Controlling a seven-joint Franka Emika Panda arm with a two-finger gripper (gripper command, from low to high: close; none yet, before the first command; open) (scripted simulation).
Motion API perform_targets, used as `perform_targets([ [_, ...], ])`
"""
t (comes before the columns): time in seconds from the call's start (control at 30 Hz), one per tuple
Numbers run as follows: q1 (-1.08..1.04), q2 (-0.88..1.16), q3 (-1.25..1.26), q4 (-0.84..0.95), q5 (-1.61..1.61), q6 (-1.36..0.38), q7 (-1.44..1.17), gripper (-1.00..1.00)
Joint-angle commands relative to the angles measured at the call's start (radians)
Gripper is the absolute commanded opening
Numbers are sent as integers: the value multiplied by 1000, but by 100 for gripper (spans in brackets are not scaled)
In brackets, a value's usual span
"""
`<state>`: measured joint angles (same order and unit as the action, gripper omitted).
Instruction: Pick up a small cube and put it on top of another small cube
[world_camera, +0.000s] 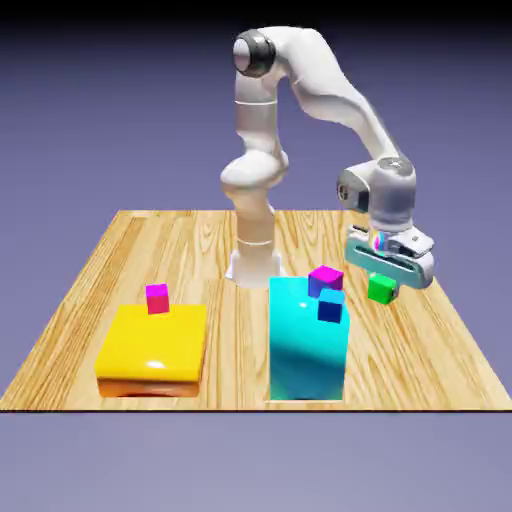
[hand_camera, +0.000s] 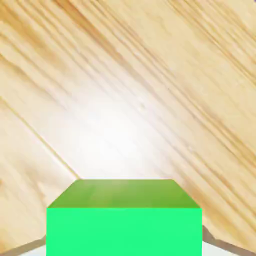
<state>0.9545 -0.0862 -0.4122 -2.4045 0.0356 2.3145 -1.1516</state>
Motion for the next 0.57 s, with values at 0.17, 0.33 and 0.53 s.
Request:
perform_targets([
  [0.17, -155, -176, -6, 98, -129, -260, -234, -100],
  [0.33, -189, -179, -17, 65, -148, -229, -293, -100],
  [0.53, -190, -155, -23, 29, -143, -170, -298, 100],
])
